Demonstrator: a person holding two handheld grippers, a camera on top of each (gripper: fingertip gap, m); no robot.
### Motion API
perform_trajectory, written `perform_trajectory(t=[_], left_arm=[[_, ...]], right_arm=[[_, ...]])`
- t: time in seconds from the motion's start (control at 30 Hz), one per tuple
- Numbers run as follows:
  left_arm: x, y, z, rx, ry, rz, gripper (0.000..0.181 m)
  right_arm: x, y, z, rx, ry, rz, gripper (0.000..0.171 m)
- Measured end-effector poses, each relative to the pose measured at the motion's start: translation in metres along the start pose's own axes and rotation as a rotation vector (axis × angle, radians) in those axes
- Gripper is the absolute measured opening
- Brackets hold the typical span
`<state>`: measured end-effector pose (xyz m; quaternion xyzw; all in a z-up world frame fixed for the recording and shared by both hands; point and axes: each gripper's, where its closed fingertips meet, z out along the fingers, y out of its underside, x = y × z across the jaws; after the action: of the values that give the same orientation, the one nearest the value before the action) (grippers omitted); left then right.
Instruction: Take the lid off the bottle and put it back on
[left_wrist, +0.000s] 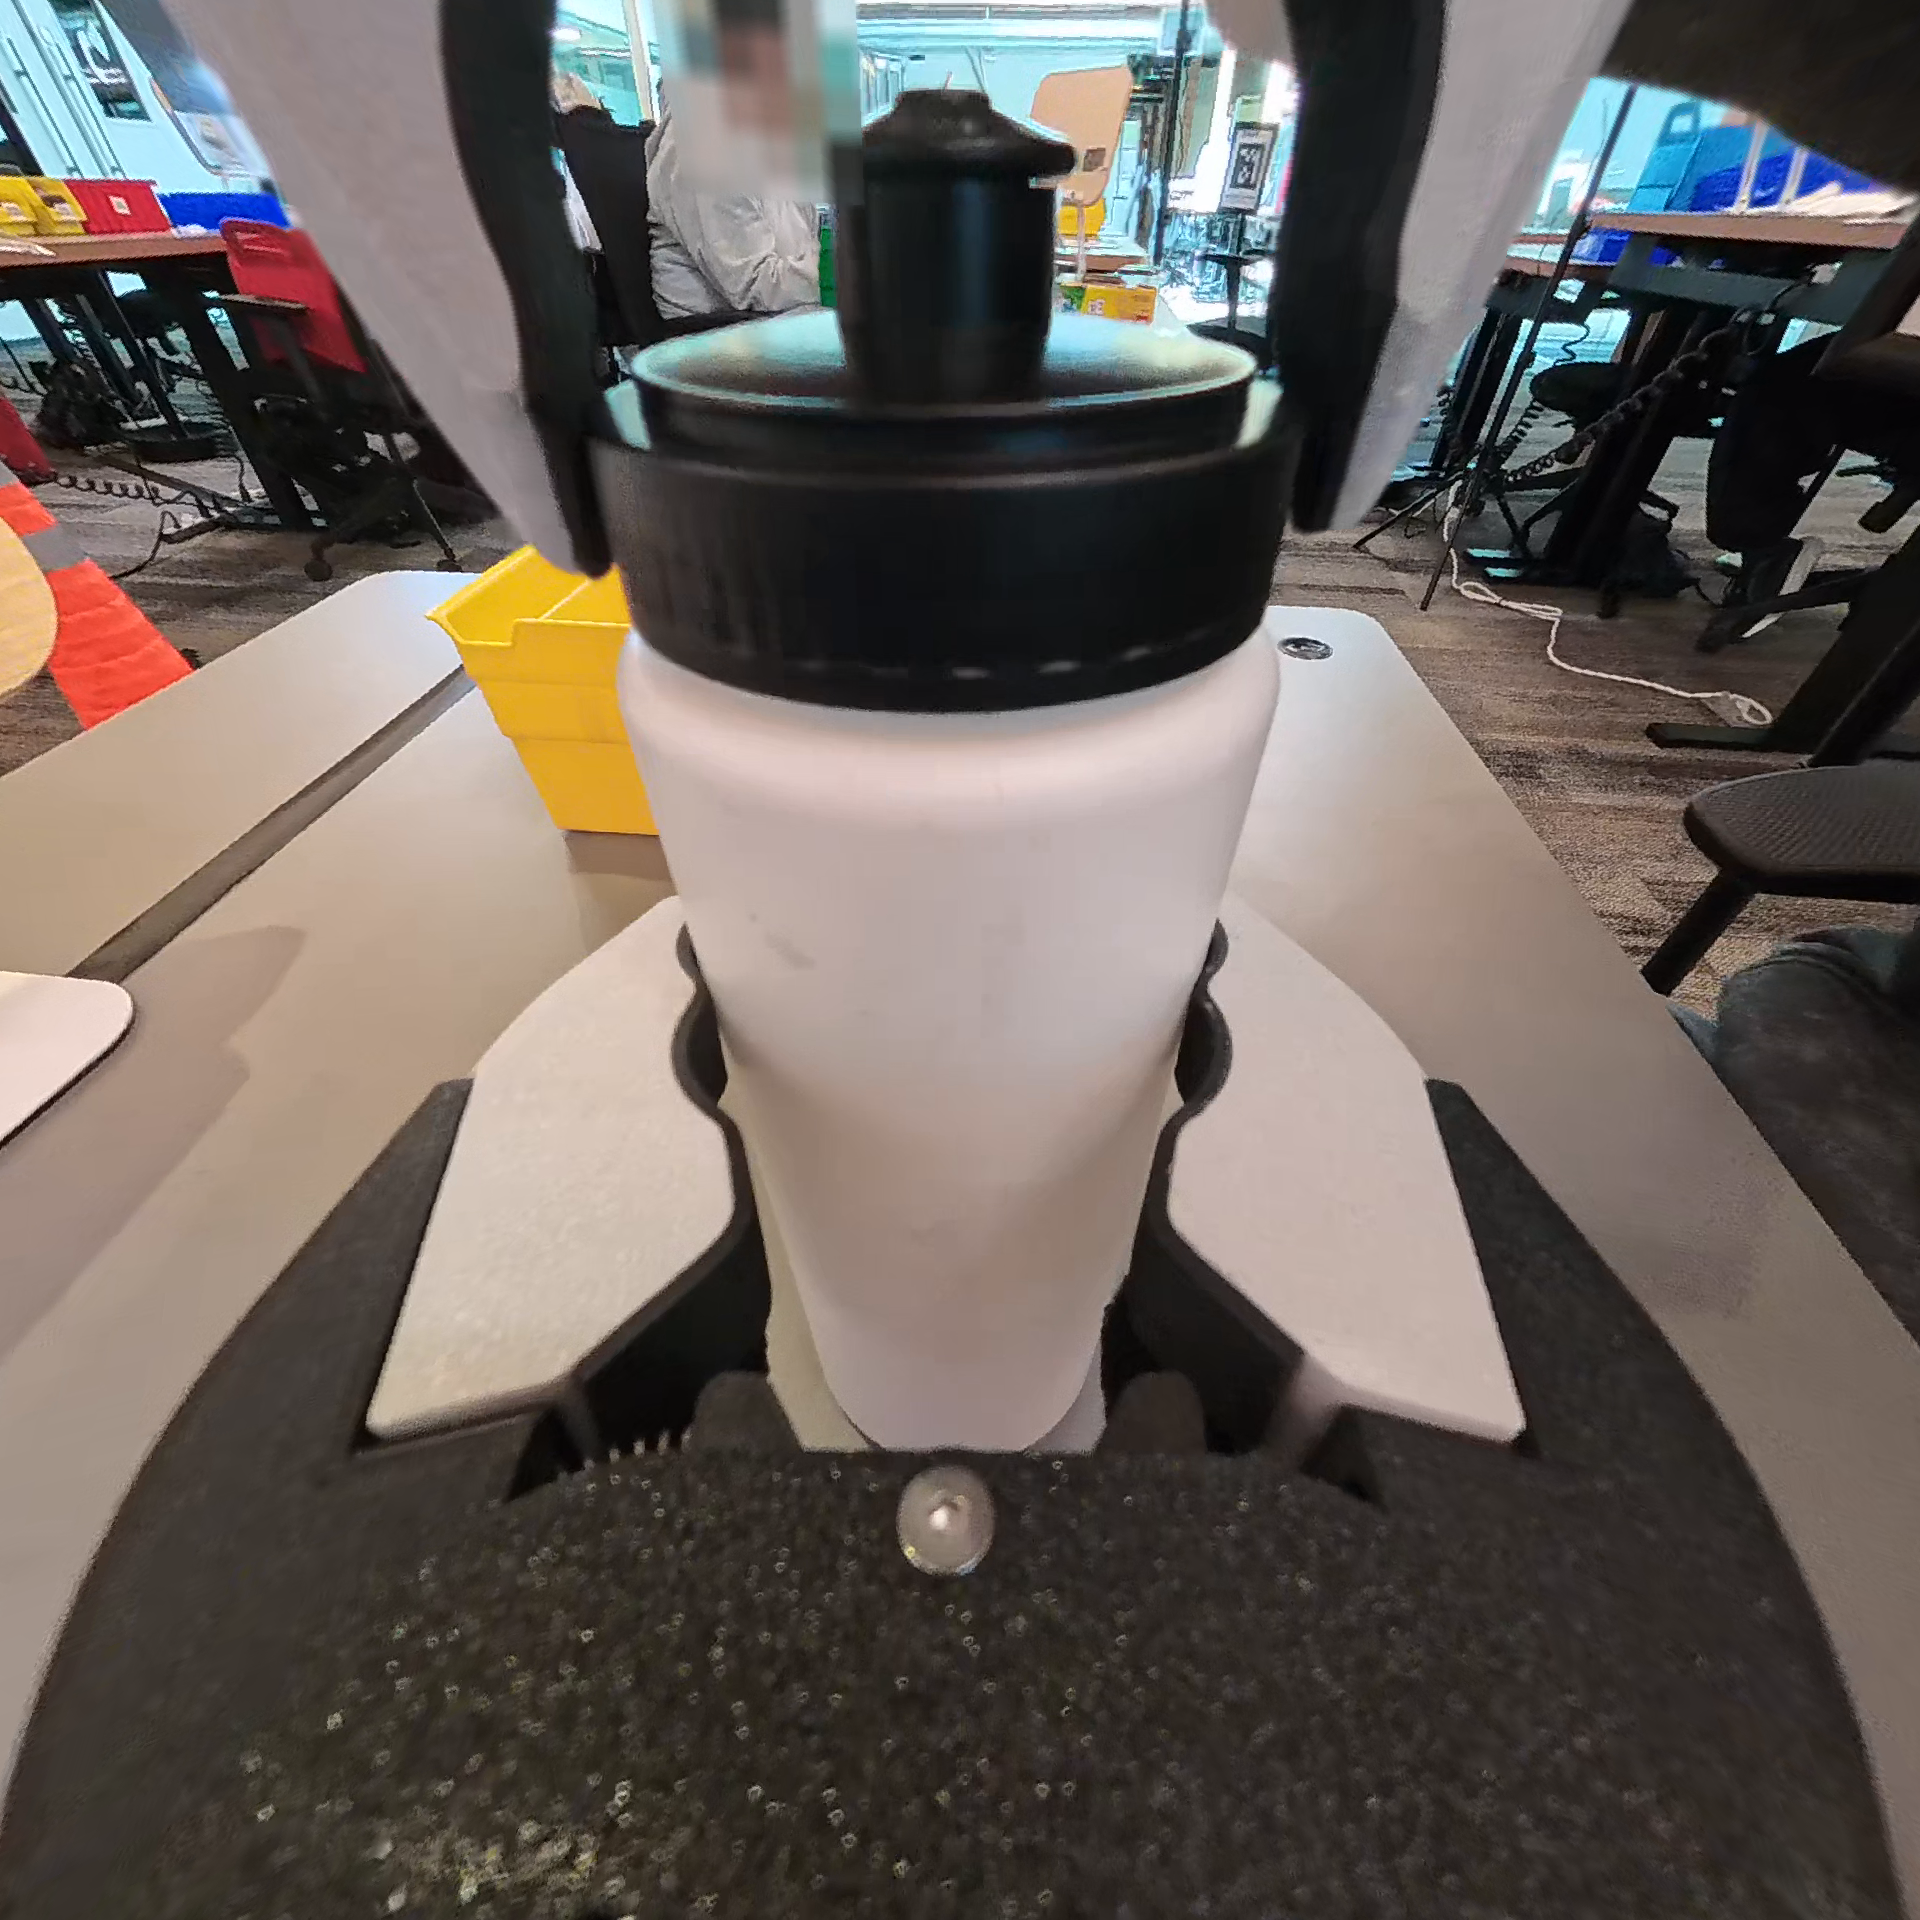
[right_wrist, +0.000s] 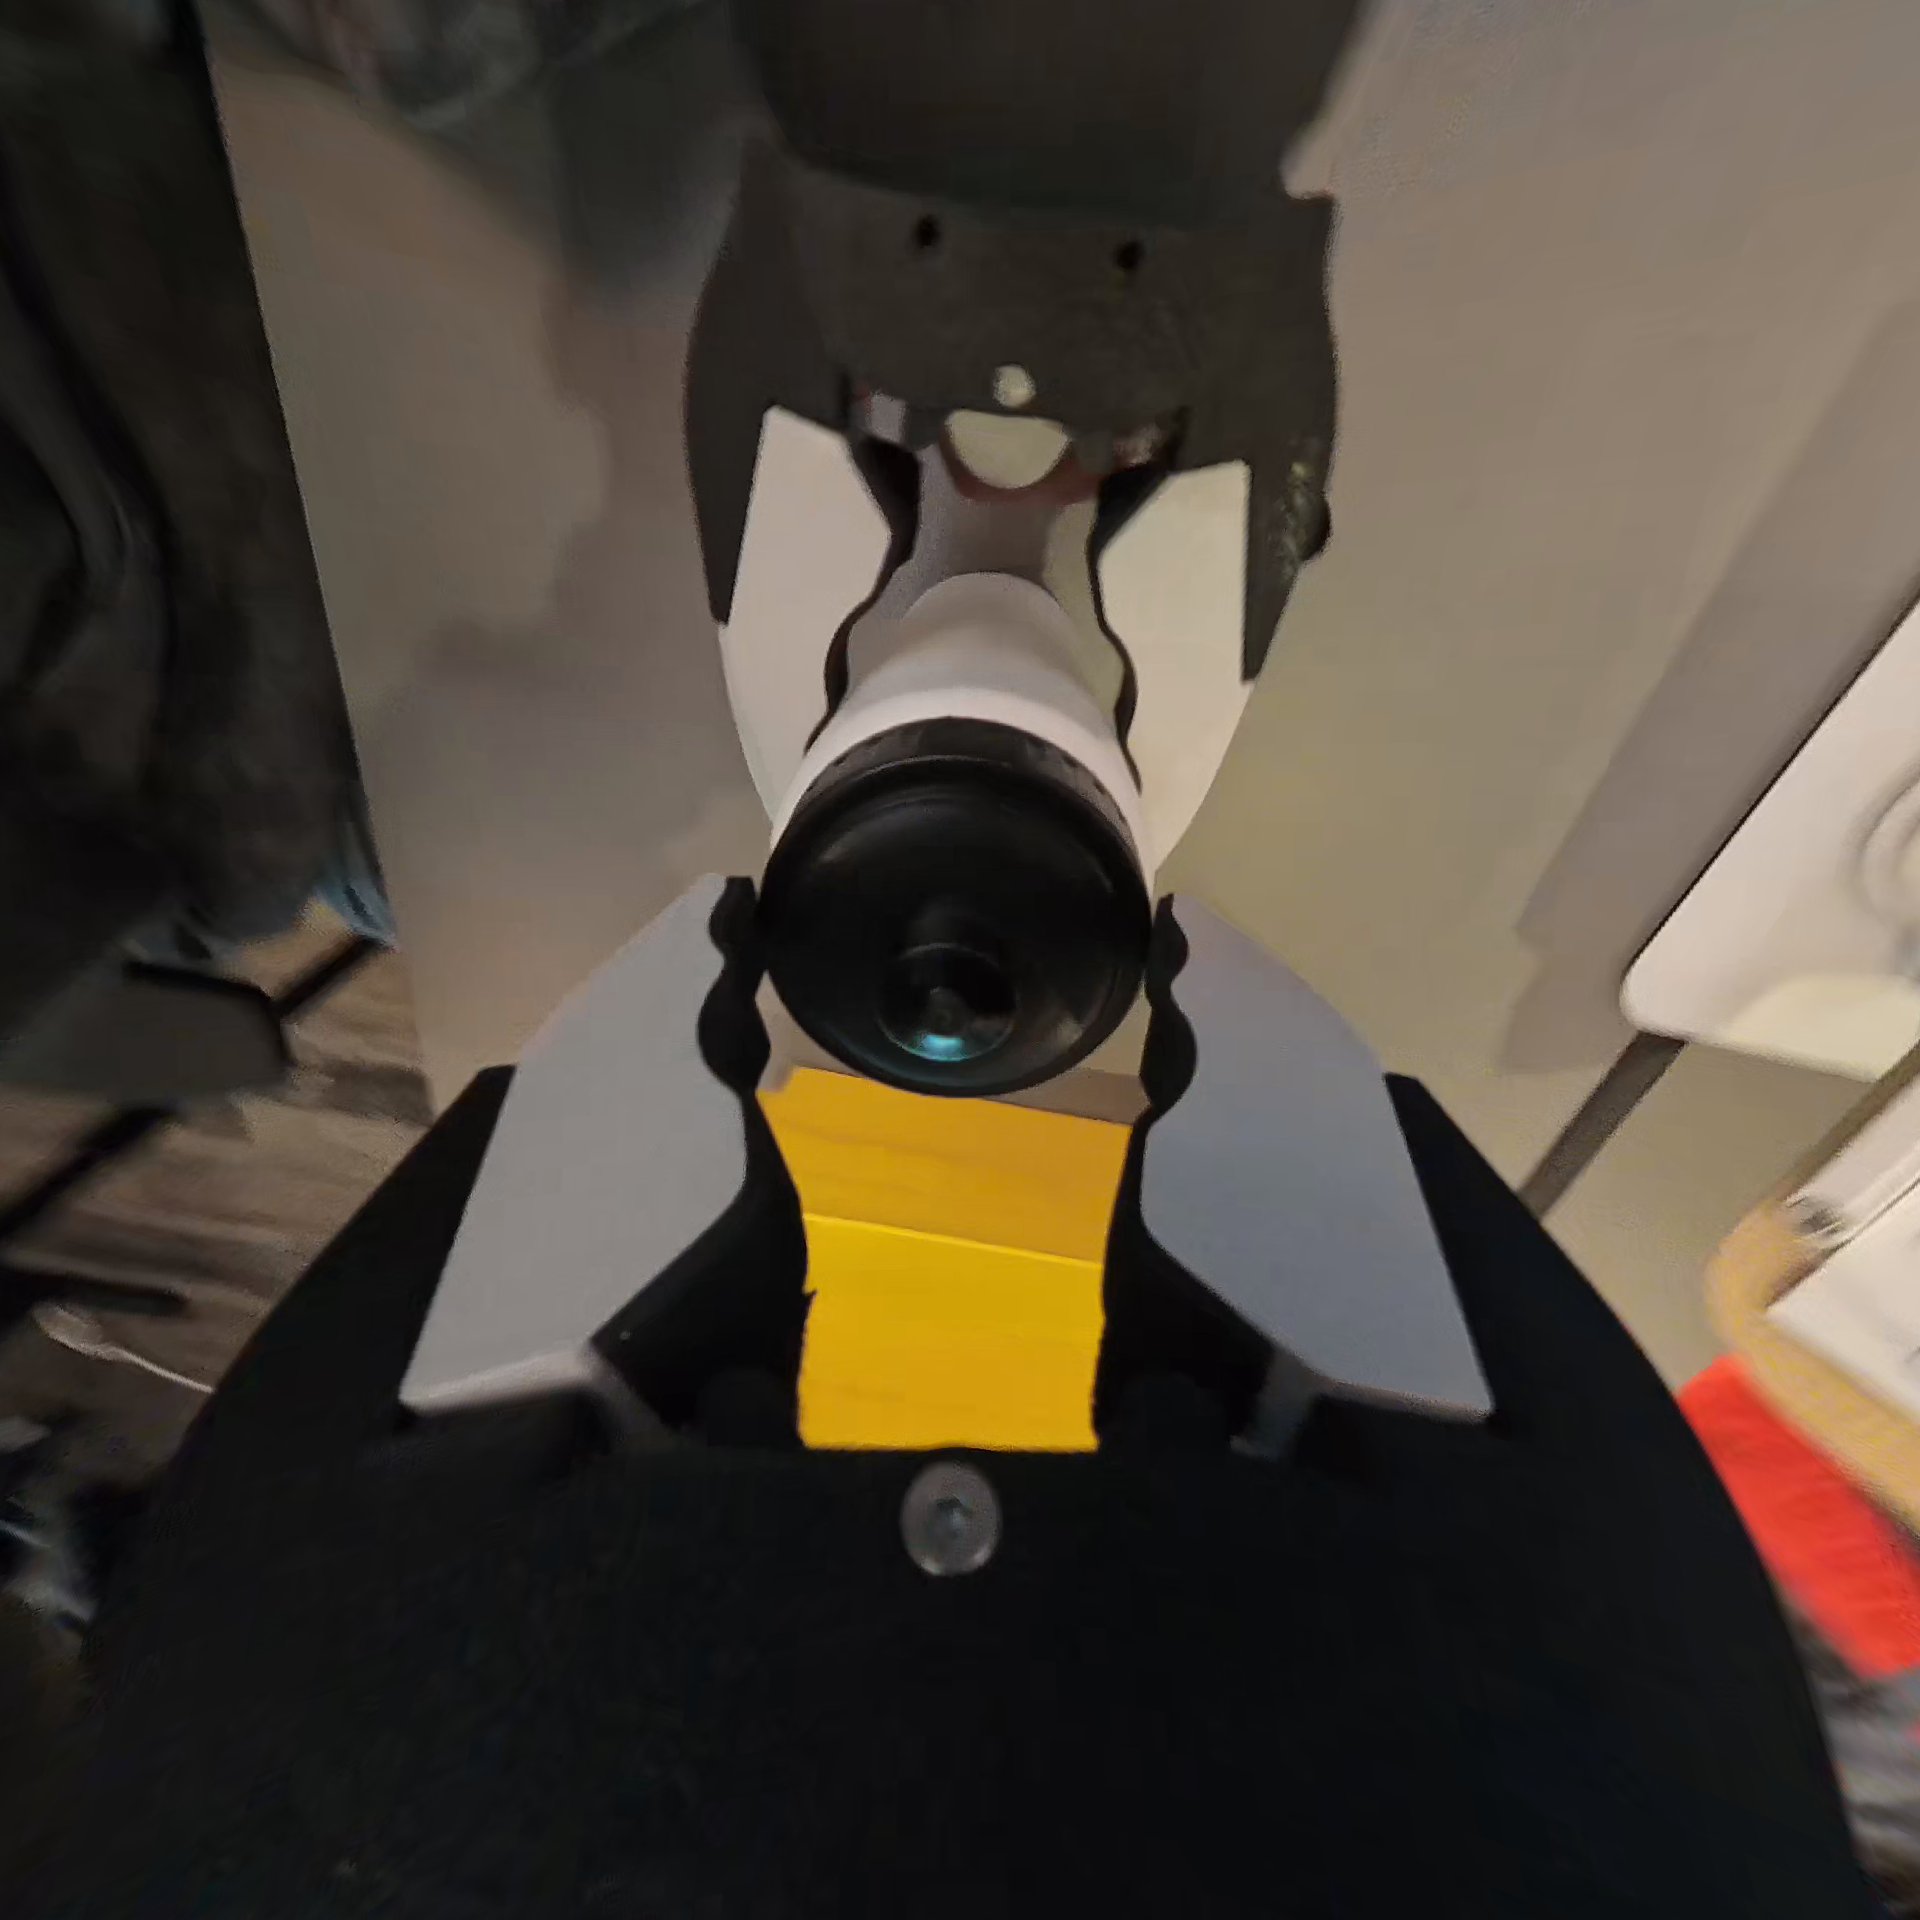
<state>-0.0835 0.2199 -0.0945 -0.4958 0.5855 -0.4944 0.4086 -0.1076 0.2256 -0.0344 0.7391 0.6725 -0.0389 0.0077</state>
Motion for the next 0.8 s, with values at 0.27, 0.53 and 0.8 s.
perform_trajectory(t=[0.27, 0.53, 0.8], left_arm=[[-0.001, 0.000, 0.000, 0.004, -0.012, -0.008, 0.086], [0.001, 0.000, 0.000, 0.003, -0.008, 0.012, 0.086], [0.003, 0.000, 0.001, 0.009, 0.011, 0.017, 0.086]], right_arm=[[0.002, -0.001, 0.000, 0.075, 0.033, 0.663, 0.071], [-0.003, 0.007, -0.004, 0.030, 0.053, 0.417, 0.078], [-0.011, 0.005, -0.019, 0.045, 0.178, -0.501, 0.076]])
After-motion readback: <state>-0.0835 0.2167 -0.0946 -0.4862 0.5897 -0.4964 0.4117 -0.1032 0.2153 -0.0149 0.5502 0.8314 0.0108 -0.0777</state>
